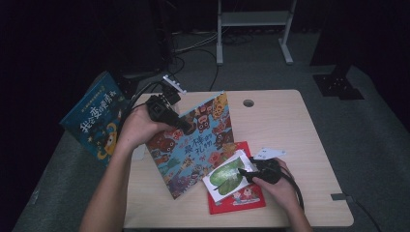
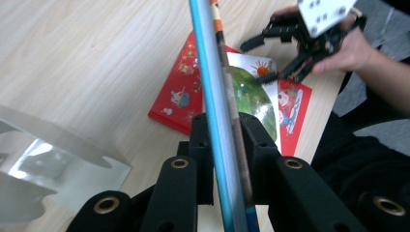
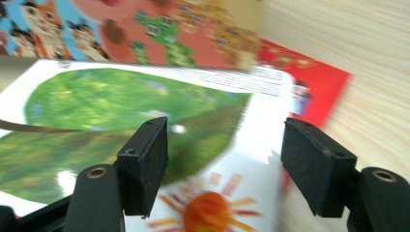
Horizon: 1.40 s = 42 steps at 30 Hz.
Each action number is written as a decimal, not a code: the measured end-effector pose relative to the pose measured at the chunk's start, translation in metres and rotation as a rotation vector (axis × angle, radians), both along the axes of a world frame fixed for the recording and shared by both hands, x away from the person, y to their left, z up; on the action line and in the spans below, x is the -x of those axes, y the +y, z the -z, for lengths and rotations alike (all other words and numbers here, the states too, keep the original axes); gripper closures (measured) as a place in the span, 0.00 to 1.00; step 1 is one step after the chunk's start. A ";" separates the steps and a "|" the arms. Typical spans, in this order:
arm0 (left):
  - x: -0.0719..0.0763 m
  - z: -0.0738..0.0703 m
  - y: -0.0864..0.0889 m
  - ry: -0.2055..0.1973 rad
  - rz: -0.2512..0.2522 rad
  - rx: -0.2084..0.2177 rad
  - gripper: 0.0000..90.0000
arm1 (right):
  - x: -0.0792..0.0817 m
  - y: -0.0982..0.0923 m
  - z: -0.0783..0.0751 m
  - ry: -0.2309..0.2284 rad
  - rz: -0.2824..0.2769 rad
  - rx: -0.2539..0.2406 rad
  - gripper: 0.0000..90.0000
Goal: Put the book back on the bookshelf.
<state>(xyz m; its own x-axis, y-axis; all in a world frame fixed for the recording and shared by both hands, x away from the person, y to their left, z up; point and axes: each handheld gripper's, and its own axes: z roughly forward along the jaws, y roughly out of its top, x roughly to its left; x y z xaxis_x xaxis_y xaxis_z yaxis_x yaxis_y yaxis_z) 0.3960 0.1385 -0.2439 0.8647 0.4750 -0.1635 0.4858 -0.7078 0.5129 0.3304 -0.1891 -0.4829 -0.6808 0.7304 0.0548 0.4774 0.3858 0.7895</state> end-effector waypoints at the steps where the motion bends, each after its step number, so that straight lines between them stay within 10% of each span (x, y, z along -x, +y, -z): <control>1: 0.003 -0.002 0.000 -0.013 0.006 -0.003 0.87 | -0.001 -0.004 0.000 0.000 0.014 -0.006 0.37; 22: 0.036 -0.020 0.067 -0.052 -0.125 0.008 0.89 | -0.028 -0.074 0.009 -0.026 0.303 -0.045 0.37; 42: 0.077 -0.029 0.173 -0.066 -0.320 0.036 0.89 | -0.049 -0.086 0.018 -0.003 0.395 0.037 0.34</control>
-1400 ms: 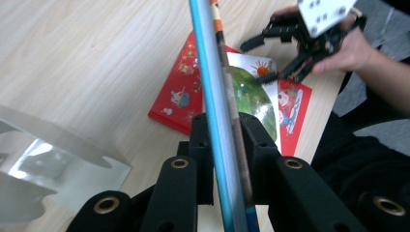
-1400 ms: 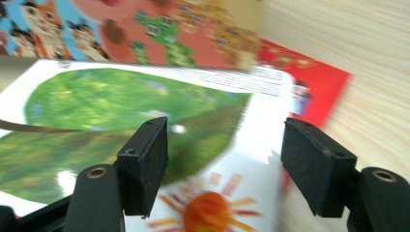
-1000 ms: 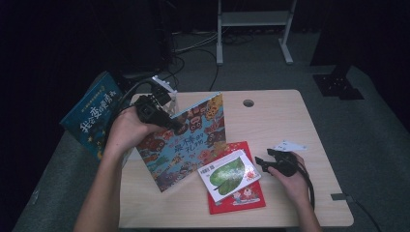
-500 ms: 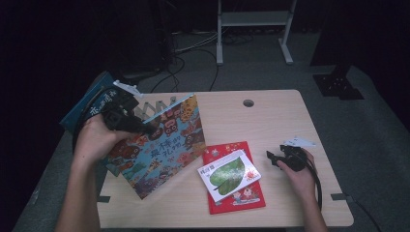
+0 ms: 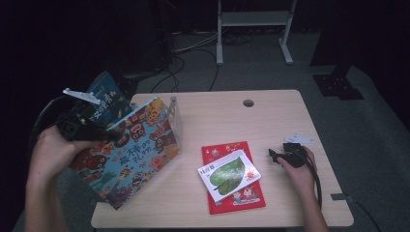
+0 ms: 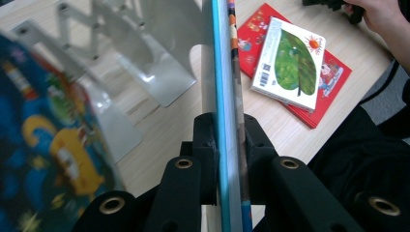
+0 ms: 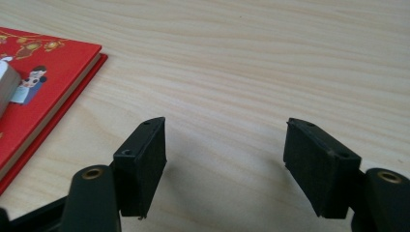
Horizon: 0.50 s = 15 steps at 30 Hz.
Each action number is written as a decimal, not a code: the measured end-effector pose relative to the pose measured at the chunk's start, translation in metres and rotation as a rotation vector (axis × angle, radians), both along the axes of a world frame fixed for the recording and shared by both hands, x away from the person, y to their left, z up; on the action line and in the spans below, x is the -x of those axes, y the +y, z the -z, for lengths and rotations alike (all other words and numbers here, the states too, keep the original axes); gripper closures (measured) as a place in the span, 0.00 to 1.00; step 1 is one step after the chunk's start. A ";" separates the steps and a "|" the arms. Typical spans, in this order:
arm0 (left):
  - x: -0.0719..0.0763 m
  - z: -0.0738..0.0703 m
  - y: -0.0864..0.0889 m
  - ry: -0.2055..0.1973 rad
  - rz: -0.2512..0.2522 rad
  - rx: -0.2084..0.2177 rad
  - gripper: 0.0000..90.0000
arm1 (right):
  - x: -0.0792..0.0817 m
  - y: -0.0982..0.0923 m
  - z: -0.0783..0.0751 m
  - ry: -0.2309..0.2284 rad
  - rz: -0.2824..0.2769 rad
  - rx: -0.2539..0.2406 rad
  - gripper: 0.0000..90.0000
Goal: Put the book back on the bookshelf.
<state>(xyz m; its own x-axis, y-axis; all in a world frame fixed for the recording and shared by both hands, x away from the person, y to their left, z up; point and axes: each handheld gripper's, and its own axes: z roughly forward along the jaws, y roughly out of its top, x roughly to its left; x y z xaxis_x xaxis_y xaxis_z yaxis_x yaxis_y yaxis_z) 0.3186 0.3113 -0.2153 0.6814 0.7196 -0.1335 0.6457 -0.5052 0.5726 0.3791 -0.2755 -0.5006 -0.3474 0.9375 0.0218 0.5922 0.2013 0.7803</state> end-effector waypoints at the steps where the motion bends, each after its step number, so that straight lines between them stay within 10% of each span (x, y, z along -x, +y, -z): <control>1: 0.002 -0.001 0.005 -0.003 -0.014 -0.001 0.89 | 0.000 0.000 0.000 -0.002 -0.001 0.004 0.34; 15: 0.016 0.001 0.051 0.001 -0.167 -0.030 0.89 | -0.006 0.000 0.002 0.043 0.002 0.024 0.28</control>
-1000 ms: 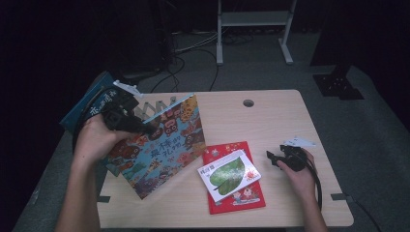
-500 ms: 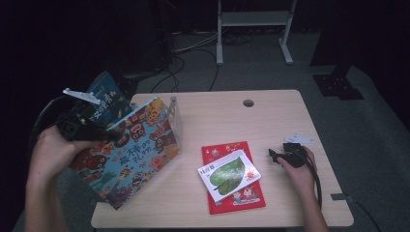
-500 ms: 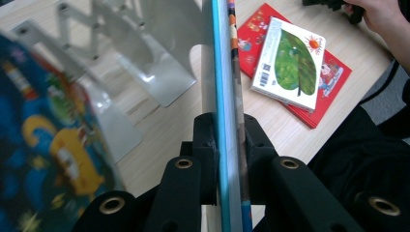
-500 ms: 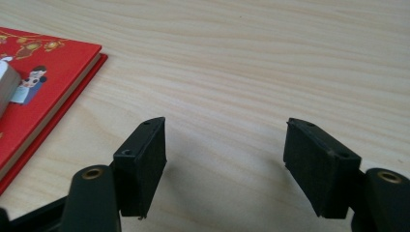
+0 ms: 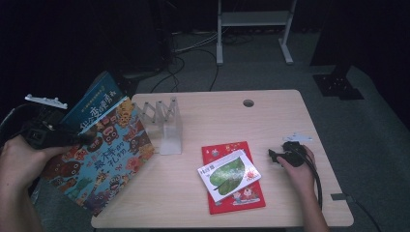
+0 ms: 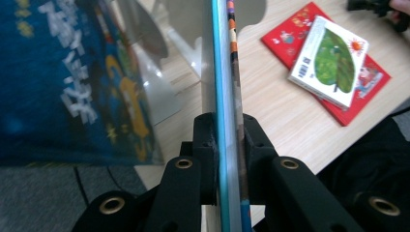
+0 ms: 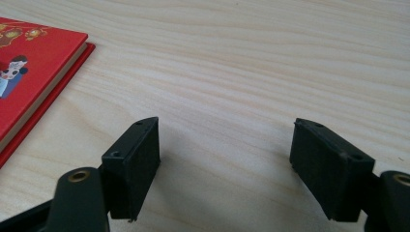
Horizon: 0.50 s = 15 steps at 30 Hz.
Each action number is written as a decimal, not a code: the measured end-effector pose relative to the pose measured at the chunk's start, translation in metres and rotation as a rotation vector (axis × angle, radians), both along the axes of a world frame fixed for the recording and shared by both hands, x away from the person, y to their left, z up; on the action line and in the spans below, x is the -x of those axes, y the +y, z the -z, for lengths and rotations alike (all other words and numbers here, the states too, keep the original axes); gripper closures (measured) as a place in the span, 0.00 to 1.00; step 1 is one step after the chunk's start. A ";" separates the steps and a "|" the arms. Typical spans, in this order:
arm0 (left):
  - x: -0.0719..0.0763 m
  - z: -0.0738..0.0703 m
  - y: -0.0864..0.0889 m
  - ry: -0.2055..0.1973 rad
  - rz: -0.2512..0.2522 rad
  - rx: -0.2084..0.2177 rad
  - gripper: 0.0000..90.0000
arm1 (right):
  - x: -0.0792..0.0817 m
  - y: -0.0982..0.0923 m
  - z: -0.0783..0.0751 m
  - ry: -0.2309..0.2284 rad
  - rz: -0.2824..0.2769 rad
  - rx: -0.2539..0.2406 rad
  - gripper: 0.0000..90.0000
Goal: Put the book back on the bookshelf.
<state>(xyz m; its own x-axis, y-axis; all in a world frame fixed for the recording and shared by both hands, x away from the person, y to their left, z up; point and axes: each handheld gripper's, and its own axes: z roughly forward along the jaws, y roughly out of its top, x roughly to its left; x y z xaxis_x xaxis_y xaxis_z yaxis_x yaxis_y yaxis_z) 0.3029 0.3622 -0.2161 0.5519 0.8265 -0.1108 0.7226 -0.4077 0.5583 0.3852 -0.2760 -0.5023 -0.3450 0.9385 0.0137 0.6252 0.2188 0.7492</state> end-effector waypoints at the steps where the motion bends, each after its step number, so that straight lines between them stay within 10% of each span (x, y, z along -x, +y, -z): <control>1: -0.001 0.000 0.000 -0.002 -0.012 -0.004 0.89 | 0.000 0.000 0.000 0.000 0.000 0.000 0.28; 15: -0.009 0.004 0.012 0.009 -0.084 -0.026 0.89 | 0.000 0.000 0.000 0.000 0.001 0.000 0.28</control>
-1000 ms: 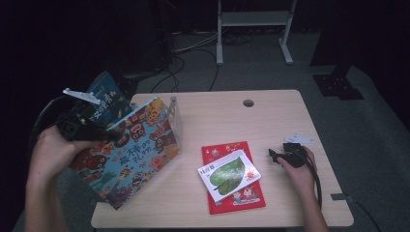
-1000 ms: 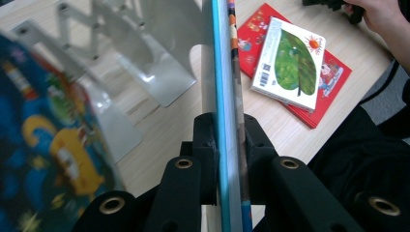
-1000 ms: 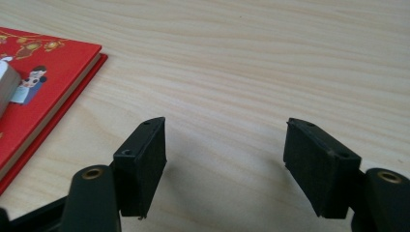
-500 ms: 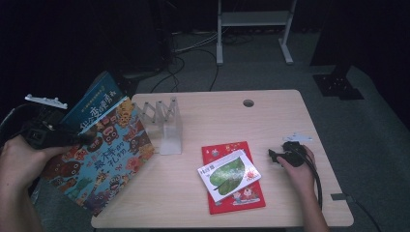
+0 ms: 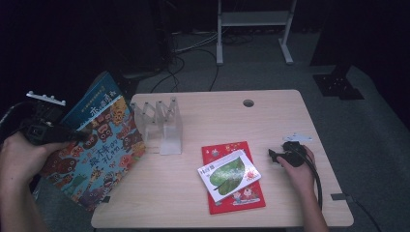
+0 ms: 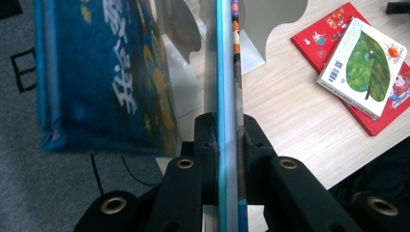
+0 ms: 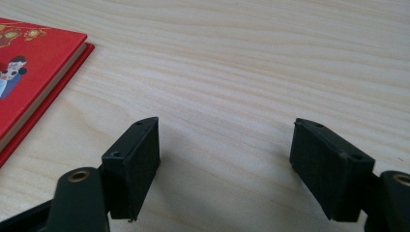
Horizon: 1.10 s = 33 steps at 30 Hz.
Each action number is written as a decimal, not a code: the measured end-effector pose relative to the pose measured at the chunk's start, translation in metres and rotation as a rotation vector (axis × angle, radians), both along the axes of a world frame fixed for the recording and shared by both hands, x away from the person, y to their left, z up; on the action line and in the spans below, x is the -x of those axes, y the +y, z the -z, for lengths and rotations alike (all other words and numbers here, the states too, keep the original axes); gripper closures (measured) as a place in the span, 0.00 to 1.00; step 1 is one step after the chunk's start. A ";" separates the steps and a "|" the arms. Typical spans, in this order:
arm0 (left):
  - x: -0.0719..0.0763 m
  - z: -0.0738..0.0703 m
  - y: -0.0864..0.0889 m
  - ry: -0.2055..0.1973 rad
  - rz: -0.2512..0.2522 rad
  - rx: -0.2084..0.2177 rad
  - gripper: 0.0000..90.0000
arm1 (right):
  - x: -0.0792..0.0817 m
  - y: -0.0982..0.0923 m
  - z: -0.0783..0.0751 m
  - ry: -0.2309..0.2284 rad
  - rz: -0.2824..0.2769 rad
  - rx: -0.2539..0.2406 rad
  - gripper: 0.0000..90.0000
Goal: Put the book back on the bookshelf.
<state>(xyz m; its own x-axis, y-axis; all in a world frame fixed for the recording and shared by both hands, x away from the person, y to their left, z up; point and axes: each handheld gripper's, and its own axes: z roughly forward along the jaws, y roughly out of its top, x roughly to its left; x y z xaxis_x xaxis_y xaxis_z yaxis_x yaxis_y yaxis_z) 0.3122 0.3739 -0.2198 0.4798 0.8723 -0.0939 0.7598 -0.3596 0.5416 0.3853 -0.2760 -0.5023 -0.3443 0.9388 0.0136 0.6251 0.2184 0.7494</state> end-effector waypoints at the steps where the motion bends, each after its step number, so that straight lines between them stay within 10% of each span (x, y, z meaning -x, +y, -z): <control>1: 0.001 0.000 0.002 0.001 -0.006 0.002 0.90 | 0.000 0.000 0.000 0.000 0.000 0.000 0.28; 33: -0.070 0.019 -0.018 -0.033 -0.160 -0.022 0.89 | 0.000 0.000 0.000 0.001 0.001 0.000 0.28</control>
